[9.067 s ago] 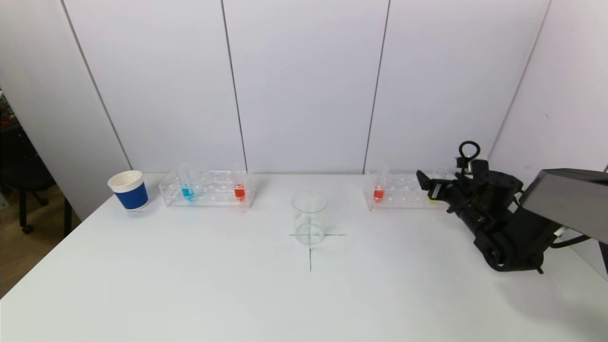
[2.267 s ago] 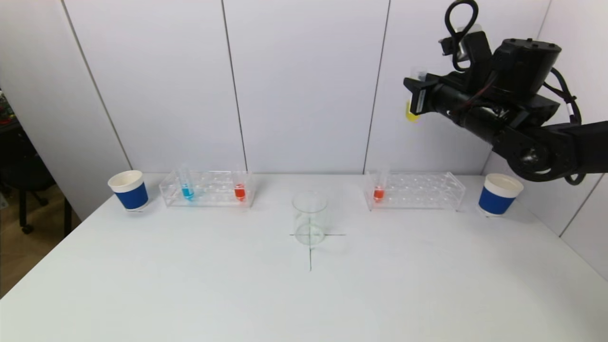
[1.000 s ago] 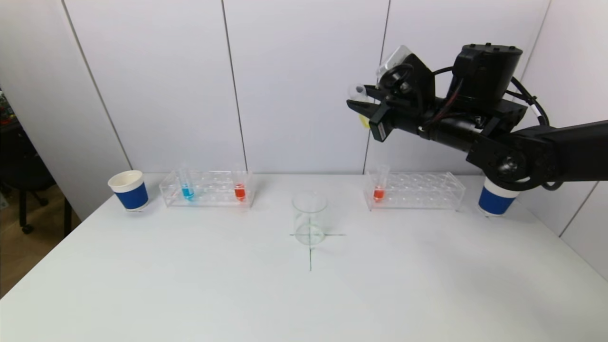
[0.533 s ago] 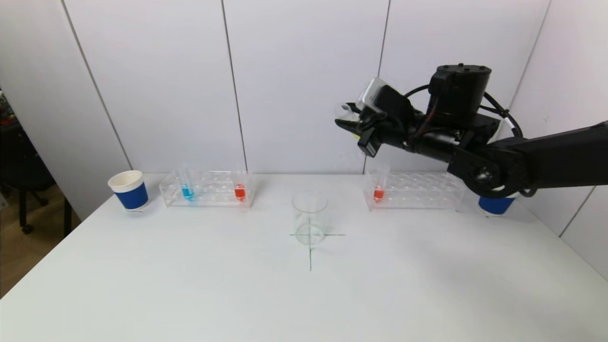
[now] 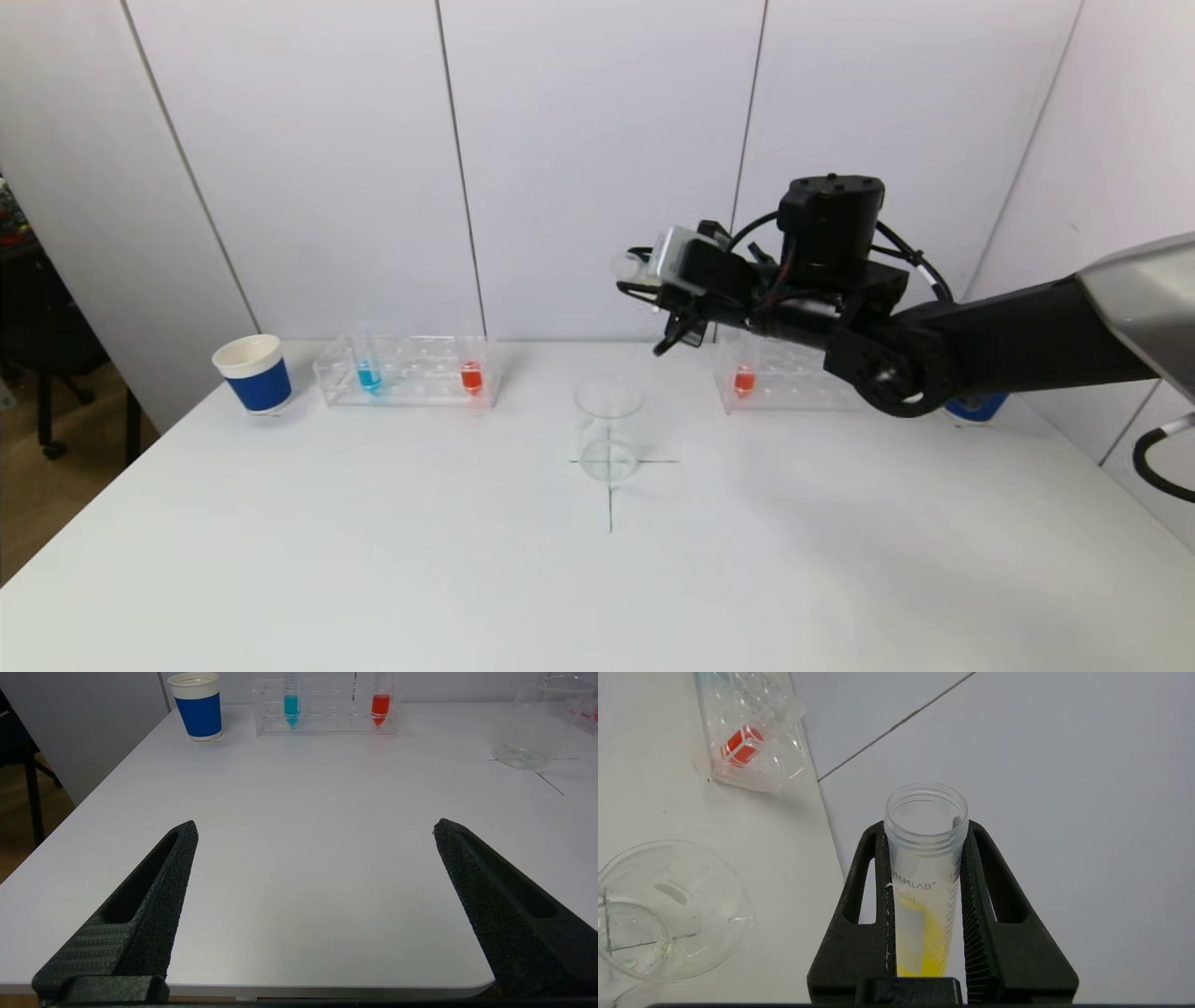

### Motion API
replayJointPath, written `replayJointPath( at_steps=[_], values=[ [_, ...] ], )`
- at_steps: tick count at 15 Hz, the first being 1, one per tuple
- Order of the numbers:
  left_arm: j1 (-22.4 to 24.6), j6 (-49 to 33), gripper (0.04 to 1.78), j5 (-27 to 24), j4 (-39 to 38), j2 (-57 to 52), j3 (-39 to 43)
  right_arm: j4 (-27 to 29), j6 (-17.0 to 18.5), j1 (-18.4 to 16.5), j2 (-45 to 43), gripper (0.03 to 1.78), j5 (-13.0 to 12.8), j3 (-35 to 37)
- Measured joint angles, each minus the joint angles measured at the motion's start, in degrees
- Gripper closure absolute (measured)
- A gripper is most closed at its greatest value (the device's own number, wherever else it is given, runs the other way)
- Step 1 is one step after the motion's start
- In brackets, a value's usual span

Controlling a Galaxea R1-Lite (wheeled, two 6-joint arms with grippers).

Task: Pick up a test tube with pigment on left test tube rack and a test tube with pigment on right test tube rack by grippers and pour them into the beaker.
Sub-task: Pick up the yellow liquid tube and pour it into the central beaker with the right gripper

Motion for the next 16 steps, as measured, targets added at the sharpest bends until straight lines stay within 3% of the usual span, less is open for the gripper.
replayJointPath(
  at_steps=[3, 8, 12, 14, 16],
  values=[
    [0.0, -0.02, 0.06, 0.0, 0.0, 0.0, 0.0, 0.15, -3.69, 0.09, 1.05, 1.35, 2.58, -0.02],
    [0.0, -0.02, 0.06, 0.0, 0.0, 0.0, 0.0, 0.02, -11.78, -0.67, 2.22, 1.35, 2.89, -0.05],
    [0.0, -0.02, 0.06, 0.02, 0.0, 0.0, 0.0, -1.76, -15.99, -1.18, 3.36, 1.35, 3.3, -0.17],
    [0.0, -0.02, 0.06, 0.0, 0.0, 0.0, 0.0, -4.39, -17.37, -1.41, 4.3, 1.35, 5.42, 0.0],
    [-0.02, -0.02, 0.06, 0.0, 0.0, 0.0, 0.0, -5.53, -18.38, -1.83, 5.11, 1.35, 5.81, 0.2]
  ],
)
